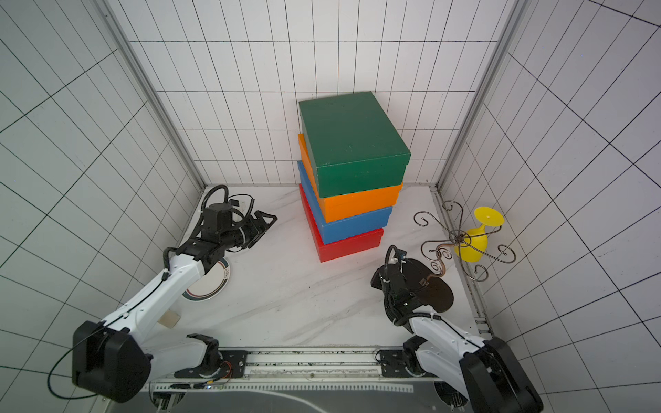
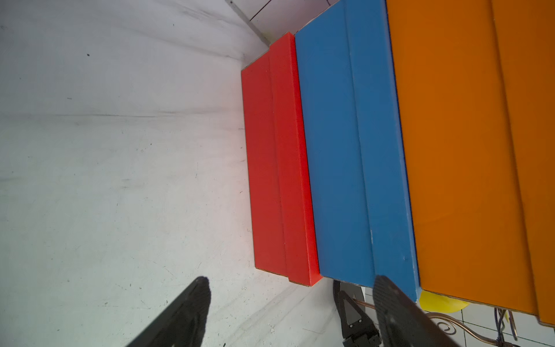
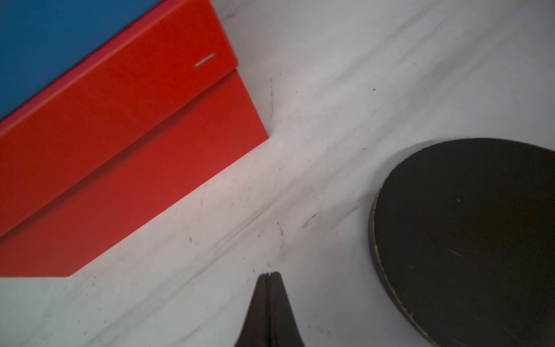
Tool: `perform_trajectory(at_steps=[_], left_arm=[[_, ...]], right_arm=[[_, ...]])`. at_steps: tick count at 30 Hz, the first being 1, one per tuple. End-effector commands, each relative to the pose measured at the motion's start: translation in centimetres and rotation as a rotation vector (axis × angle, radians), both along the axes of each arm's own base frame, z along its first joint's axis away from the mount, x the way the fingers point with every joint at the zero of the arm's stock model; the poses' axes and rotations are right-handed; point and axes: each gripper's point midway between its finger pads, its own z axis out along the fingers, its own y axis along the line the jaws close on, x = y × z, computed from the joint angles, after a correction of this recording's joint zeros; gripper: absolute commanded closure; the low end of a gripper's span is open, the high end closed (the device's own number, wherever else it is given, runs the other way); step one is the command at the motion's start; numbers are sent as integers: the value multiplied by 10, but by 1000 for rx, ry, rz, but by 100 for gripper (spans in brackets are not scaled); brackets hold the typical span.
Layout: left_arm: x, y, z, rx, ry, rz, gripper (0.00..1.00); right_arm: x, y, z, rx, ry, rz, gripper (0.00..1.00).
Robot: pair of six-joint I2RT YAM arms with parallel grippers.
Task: Stack the shoeboxes
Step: Move the shoeboxes to the center of the board.
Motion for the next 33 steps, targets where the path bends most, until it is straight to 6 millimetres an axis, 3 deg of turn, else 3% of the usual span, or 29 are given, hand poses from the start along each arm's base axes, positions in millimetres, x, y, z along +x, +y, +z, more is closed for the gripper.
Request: perform_trajectory(at_steps=[1, 16, 23, 27, 33], left_arm=[[4, -6, -6, -10, -6, -37, 16], [20, -16, -53, 3, 80, -81, 17], [24, -19, -72, 4, 115, -90, 17], [29, -20, -79, 2, 123, -91, 17], [43, -17, -89, 2, 137, -77, 18]], right_arm=[[29, 14, 22, 97, -80, 65, 100], [106, -15, 50, 119, -174, -10, 100], [128, -38, 63, 93, -235, -76, 100], [142, -30, 64, 92, -267, -28, 100], [152, 9, 61, 162, -306, 154, 100]])
